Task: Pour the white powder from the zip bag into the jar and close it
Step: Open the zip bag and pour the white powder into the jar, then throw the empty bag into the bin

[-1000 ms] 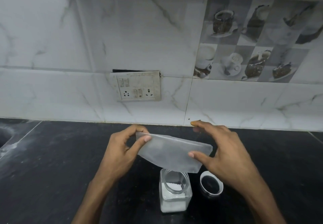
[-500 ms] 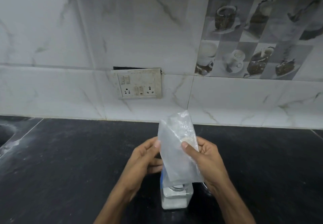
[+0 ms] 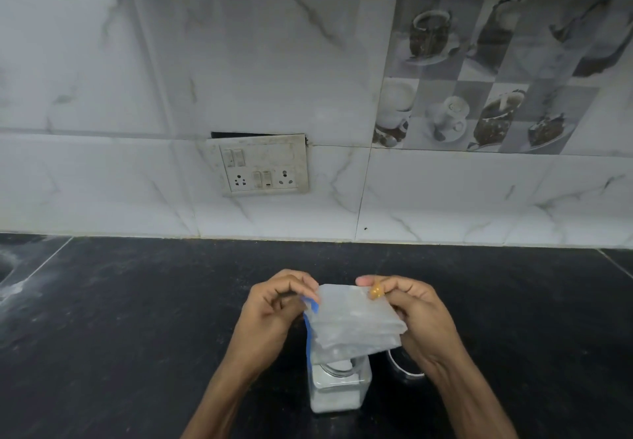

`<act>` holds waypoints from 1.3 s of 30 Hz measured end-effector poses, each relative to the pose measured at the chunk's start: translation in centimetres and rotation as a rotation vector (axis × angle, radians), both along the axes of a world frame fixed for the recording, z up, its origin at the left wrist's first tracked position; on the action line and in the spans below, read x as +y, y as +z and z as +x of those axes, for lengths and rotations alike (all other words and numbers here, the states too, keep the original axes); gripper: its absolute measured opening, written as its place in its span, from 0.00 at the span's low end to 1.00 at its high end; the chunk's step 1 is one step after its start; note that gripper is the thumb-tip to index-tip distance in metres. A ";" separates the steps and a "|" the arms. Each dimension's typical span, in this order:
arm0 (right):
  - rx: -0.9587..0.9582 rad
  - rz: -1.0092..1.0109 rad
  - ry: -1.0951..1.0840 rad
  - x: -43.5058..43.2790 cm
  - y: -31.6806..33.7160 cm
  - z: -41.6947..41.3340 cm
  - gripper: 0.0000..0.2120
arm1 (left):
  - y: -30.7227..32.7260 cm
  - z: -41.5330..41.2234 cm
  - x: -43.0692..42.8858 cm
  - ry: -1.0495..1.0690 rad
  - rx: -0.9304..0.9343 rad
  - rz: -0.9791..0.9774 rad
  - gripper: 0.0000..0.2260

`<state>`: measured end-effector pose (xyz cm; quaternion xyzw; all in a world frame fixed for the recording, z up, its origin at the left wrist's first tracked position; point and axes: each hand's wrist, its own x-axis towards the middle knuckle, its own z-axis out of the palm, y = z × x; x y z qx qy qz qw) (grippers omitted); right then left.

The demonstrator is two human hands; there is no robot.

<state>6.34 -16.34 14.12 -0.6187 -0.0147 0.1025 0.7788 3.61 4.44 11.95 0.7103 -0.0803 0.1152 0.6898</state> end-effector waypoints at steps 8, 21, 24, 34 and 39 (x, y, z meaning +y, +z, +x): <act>-0.085 -0.166 0.097 -0.3 -0.2 -1.0 0.05 | -0.7 -1.2 -0.1 0.222 -0.102 0.087 0.15; -0.193 -0.214 0.080 2.2 -1.0 -3.5 0.09 | -0.6 -7.8 0.5 0.301 0.175 -0.043 0.10; -0.252 -0.281 0.237 2.5 -1.3 -4.9 0.13 | -0.8 -10.9 0.5 0.448 0.237 -0.061 0.11; -0.282 -0.349 0.645 3.6 -5.0 -10.4 0.12 | -9.8 -30.6 3.0 0.961 0.694 0.233 0.10; -0.237 -0.492 0.974 5.5 -7.5 -12.6 0.12 | -19.2 -37.2 1.6 1.135 0.969 0.198 0.10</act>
